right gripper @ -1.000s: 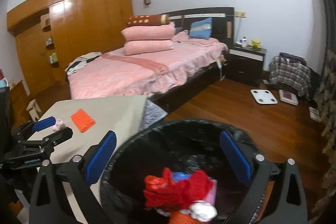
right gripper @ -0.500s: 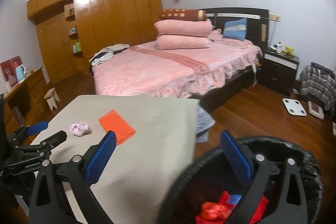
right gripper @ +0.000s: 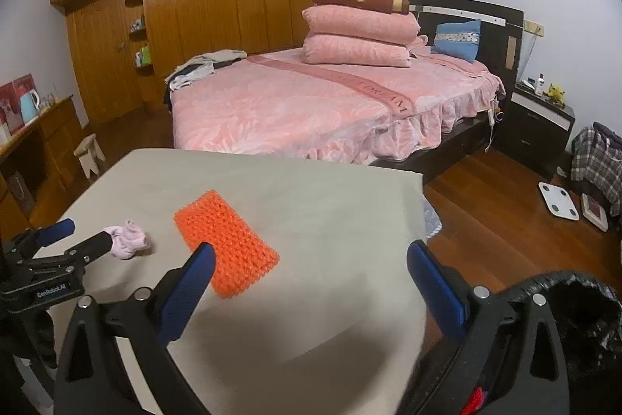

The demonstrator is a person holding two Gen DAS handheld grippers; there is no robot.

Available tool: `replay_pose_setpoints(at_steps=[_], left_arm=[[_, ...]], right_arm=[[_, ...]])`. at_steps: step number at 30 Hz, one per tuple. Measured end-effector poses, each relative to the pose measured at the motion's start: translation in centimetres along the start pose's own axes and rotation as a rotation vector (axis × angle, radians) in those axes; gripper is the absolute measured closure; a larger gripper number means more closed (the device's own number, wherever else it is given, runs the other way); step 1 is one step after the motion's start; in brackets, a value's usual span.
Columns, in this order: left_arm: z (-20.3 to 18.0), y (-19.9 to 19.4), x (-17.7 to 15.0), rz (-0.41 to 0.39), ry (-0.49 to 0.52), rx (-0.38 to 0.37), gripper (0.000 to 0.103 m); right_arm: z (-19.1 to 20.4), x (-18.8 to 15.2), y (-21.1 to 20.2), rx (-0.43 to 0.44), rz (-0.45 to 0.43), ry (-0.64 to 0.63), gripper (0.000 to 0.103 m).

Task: Collect trash
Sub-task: 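Move the left tool back to the table and grasp the pink sock bundle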

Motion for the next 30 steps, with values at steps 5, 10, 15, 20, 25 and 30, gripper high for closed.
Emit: replay_pose_setpoints(at_steps=[5, 10, 15, 20, 25, 30], left_arm=[[0.2, 2.6, 0.6, 0.051, -0.007, 0.020, 0.014], [0.8, 4.6, 0.8, 0.100, -0.030, 0.011, 0.014], [0.6, 6.1, 1.2, 0.141, -0.020, 0.007, 0.014], [1.2, 6.9, 1.2, 0.167, -0.047, -0.007, 0.034], [1.2, 6.3, 0.9, 0.151, -0.024, -0.015, 0.052], [1.6, 5.0, 0.5, 0.118, -0.031, -0.014, 0.054]], right_arm=[[0.3, 0.5, 2.0, -0.001, 0.028, 0.003, 0.006], [0.2, 0.7, 3.1, -0.001, 0.049, 0.004, 0.006], [-0.3, 0.8, 3.8, -0.005, 0.064, 0.012, 0.006], [-0.2, 1.0, 4.1, -0.001, 0.068, 0.006, 0.006], [0.8, 1.3, 4.7, 0.021, 0.077, -0.010, 0.006], [2.1, 1.4, 5.7, 0.047, 0.104, -0.021, 0.006]])
Point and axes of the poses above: each gripper's, at about its wrist camera, not at the fingertips, and y roughly the way its jaws point, z to its left, x to its top, the point moved 3 cm from there along y, roughly the way its jaws point, and after that the axes turned 13 degrees about z, right-handed, at the moved point
